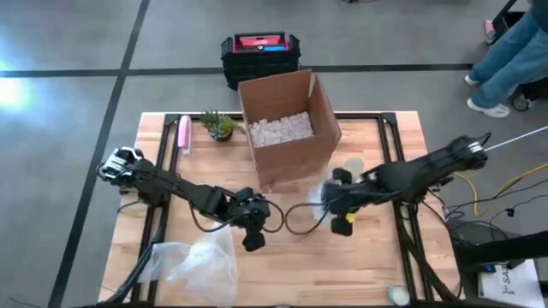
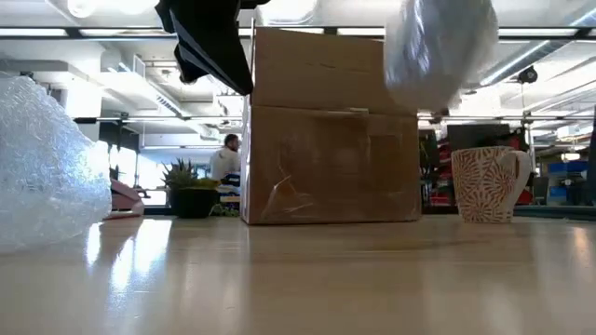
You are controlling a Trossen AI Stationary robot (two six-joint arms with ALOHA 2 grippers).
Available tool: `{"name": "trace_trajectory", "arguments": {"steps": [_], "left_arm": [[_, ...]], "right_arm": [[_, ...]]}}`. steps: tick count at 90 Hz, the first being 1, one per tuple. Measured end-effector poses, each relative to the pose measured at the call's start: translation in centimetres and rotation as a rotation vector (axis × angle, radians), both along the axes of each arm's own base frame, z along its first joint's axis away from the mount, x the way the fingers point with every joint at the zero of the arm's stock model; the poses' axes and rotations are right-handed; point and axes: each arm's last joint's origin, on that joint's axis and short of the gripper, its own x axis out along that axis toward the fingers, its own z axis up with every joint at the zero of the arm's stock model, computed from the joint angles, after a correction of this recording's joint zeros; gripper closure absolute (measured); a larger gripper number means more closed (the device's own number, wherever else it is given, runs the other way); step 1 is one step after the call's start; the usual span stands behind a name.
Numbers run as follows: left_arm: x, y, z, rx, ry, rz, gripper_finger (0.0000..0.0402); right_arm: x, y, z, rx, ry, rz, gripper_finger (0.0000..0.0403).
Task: Wrap mug
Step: Put the wrapped gray mug into the box
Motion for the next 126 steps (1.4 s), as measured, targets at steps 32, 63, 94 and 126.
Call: {"name": "trace_trajectory", "arguments": {"steps": [32, 63, 94, 126], "left_arm": [[0.1, 0.0, 0.1, -0.004, -0.010, 0.000, 0.0402], [0.1, 0.0, 0.1, 0.004, -0.015, -0.013, 0.0402], [0.2, -0.2, 0.2, 0.014, -0.035, -0.041, 0.0402], [-0.2, -1.1, 0.2, 0.022, -0.034, -0.083, 0.0402]], "right_arm": [[-2.9, -1.2, 4.5, 0.086, -0.265, -0.068, 0.0384], [-2.2, -2.7, 10.2, -0.034, -0.507, 0.041, 0.0384], [5.5, -14.4, 10.4, -0.186, -0.389, -0.086, 0.0384], [12.3, -27.0, 2.4, 0.047, -0.002, -0.182, 0.0384]]}}
